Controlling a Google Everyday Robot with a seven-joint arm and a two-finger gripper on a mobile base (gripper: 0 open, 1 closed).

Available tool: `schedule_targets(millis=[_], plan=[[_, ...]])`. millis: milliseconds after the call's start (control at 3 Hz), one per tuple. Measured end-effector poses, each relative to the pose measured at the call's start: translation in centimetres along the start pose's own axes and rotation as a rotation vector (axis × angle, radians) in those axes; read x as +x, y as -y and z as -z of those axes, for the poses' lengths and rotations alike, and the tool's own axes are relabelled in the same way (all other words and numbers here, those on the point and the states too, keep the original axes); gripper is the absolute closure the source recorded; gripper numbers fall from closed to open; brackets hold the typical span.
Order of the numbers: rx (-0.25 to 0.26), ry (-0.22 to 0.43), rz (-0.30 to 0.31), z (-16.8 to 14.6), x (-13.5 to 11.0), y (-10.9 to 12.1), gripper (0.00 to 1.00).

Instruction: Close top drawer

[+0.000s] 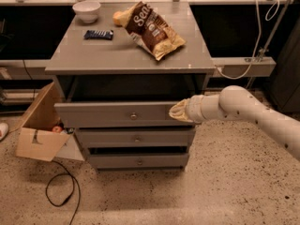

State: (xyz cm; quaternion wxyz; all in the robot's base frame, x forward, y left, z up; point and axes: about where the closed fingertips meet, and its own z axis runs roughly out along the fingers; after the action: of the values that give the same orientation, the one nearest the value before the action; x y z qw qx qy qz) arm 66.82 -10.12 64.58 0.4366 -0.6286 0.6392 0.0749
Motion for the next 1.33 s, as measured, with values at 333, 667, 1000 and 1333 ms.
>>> schedule_targets(millis=[333,667,1000,1333], plan=[[0.005,0.034,-0.015,-0.8,0.1,0.7,1.00],[0.041,0.060,-0.051,-2.0,0.4,2.7,1.00],[0.088,0.084,-0.105,-3.3,0.4,4.2,1.00],[0.092,0.084,-0.109,-2.8,0.4,3.6,1.00]])
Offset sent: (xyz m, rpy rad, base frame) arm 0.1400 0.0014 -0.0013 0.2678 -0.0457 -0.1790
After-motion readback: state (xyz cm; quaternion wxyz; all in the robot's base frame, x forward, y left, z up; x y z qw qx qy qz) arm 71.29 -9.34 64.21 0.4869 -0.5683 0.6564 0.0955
